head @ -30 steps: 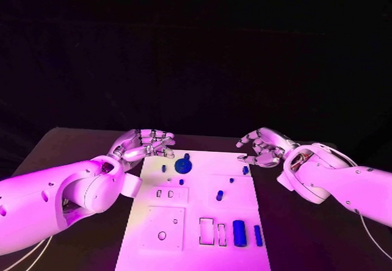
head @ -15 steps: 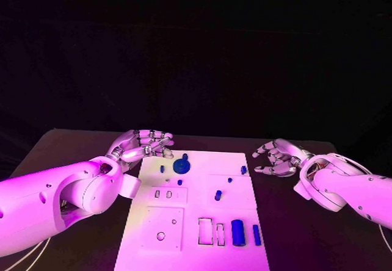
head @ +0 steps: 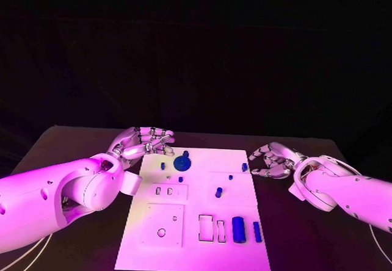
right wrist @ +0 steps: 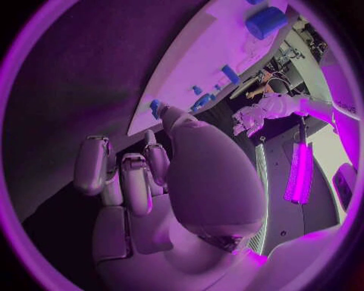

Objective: Assemble the parts on the task board

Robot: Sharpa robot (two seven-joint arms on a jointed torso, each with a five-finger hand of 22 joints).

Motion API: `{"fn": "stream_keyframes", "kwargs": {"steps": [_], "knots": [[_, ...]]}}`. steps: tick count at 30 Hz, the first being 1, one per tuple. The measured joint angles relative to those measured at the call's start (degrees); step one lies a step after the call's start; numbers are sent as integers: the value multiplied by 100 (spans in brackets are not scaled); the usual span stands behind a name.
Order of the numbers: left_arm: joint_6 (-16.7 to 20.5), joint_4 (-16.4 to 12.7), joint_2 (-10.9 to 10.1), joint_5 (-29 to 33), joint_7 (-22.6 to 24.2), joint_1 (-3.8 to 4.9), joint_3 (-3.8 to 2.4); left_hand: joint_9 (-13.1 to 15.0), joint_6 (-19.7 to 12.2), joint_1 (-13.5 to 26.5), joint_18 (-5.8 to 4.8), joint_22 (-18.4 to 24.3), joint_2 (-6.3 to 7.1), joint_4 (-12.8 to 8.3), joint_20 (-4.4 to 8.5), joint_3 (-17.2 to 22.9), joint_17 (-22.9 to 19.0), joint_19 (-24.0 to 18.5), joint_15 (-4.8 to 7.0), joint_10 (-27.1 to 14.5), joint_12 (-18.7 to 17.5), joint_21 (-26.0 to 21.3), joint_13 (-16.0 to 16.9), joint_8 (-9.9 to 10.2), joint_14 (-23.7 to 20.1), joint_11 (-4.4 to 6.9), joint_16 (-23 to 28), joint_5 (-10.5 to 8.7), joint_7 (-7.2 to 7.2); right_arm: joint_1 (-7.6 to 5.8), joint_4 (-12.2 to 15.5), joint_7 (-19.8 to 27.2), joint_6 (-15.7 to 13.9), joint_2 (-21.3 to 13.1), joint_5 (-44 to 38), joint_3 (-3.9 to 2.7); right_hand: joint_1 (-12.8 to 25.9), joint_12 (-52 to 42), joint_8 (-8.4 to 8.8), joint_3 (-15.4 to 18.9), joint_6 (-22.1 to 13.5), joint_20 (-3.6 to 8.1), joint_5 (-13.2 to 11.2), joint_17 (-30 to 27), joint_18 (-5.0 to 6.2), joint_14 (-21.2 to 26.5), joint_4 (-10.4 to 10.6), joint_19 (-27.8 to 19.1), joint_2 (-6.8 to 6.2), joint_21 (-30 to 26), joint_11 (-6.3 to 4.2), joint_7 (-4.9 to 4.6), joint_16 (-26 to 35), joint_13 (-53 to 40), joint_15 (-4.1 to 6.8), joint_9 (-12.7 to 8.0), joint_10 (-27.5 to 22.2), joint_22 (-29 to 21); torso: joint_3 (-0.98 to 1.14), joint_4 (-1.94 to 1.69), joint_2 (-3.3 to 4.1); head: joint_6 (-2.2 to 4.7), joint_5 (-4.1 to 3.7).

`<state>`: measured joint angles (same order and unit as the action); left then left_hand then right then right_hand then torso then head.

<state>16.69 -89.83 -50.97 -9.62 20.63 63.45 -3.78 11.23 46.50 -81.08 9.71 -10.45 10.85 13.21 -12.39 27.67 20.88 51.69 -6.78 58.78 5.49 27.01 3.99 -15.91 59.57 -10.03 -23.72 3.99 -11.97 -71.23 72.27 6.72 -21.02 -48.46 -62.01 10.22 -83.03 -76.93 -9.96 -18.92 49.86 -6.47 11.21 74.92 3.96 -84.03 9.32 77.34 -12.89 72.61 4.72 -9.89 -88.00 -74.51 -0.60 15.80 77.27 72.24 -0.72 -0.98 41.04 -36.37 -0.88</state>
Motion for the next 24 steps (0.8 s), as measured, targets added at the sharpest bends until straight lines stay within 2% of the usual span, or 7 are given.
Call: {"fn": "stream_keyframes", "kwargs": {"steps": [5, 17, 24], "knots": [[-6, 4, 0, -1, 0, -1, 1, 0, 0, 0, 0, 0, 0, 0, 0, 0, 0, 0, 0, 0, 0, 0, 0, 0, 0, 0, 0, 0, 0, 6, -108, -10, -6, 87, 38, -2, 70, 0, 0, -34, -24, -32, 0, 0, -1, 0, 34, 32, 70, 27, 21, -24, 0, -9, 0, 0, 21, 7, -3, 0, -1, -7, 2], [-18, 11, -2, -4, -1, -1, 1, 5, 0, 0, 0, 5, 0, 0, 0, 0, 11, 0, 21, 21, 0, 0, -1, 0, -21, -21, 0, 0, 0, 27, -252, -68, 13, 283, 110, -4, 106, -83, 0, -47, -24, -52, 0, -1, -1, 0, 82, 52, 106, 56, 62, -24, -23, -46, -1, 0, 62, 75, -1, 7, -6, -54, 1], [-22, 14, -1, -5, -1, -1, 1, 5, 0, 0, 1, 4, 0, 0, 0, 0, 11, 0, 21, 21, 0, 0, -1, 0, -21, -21, 0, 0, 0, 45, -290, -84, 24, 354, 125, -3, 130, -140, -45, -96, 64, -41, 0, -1, 0, 0, 81, 127, 130, 160, 39, -20, -23, -46, -1, 16, 145, 159, 4, 11, -14, -74, 6]]}}
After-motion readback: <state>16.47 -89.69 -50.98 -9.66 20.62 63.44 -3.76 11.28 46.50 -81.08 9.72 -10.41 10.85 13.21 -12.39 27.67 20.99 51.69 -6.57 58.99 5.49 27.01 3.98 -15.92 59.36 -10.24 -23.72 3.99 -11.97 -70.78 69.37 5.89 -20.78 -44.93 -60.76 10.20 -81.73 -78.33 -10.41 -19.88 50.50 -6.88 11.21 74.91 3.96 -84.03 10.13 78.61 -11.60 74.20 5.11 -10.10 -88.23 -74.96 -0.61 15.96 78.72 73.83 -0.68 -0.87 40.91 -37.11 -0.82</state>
